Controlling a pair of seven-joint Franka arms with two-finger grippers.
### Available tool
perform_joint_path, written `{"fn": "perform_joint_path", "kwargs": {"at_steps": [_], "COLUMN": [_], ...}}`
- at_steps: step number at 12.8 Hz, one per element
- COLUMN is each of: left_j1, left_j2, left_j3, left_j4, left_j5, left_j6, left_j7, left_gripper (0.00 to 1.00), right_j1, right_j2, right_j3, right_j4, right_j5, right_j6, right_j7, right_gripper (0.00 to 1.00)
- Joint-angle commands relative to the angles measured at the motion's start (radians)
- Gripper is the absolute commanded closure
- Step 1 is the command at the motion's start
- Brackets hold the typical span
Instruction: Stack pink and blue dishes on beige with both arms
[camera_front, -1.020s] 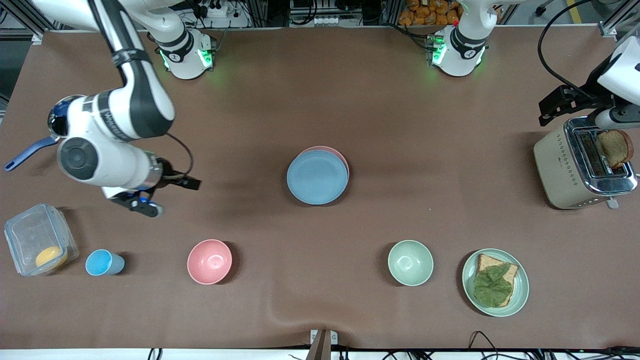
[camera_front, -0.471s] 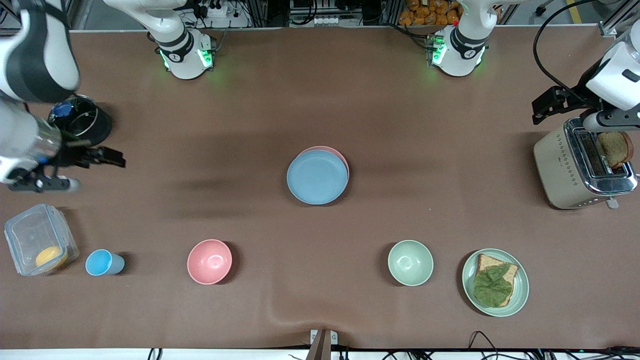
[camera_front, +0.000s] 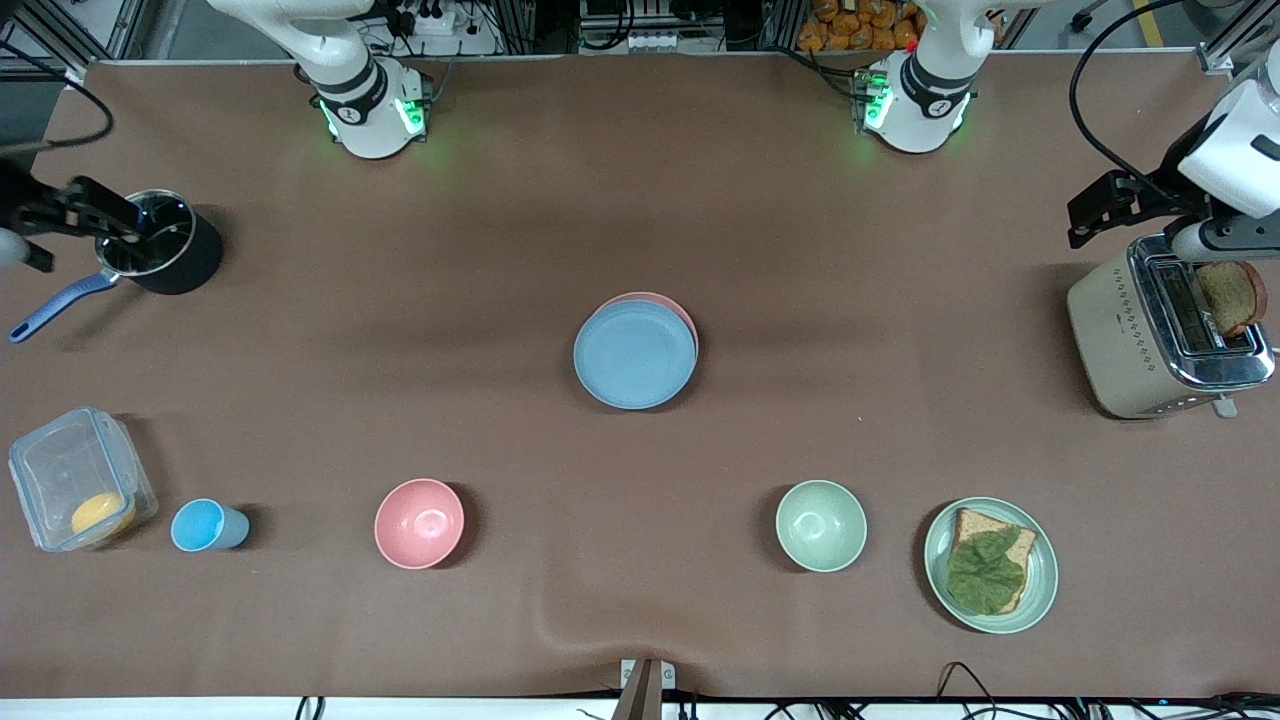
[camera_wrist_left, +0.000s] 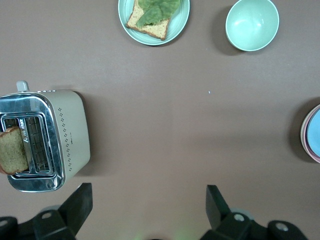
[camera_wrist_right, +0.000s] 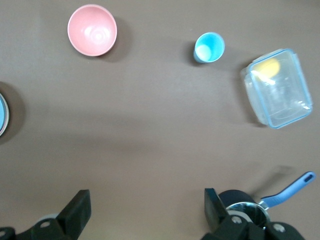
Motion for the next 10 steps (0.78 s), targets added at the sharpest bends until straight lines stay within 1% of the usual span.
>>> {"fn": "perform_joint_path", "kwargs": {"at_steps": [1, 2, 4, 5, 10], "left_j1": [0.007, 0.007, 0.009, 0.009, 0.009], "left_j2": [0.003, 0.003, 0.003, 0.003, 0.000], "left_j3": [-0.003, -0.001, -0.001, -0.001, -0.001], "left_j4": [0.023, 0.023, 0.023, 0.023, 0.023], "left_j5": [0.003, 0.005, 0.000, -0.001, 0.002], "left_j6": [-0.021, -0.021, -0.021, -0.021, -0.021], "left_j7": [0.028, 0.028, 0.027, 0.025, 0.027], "left_gripper": [0.00, 0.00, 0.00, 0.00, 0.00], "right_j1": [-0.027, -0.027, -0.023, -0.020, -0.020], "right_j2": [0.024, 0.024, 0.033, 0.037, 0.044], "right_j3": [0.015, 0.015, 0.015, 0.017, 0.018], "right_j4": [0.058, 0.058, 0.058, 0.055, 0.037], "right_j5": [-0.016, -0.009, -0.002, -0.002, -0.001], "right_j6": [-0.024, -0.024, -0.016, -0.012, -0.018], "right_j7": [-0.009, 0.008, 0.136, 0.153, 0.135], "right_gripper": [0.00, 0.00, 0.00, 0.00, 0.00]}}
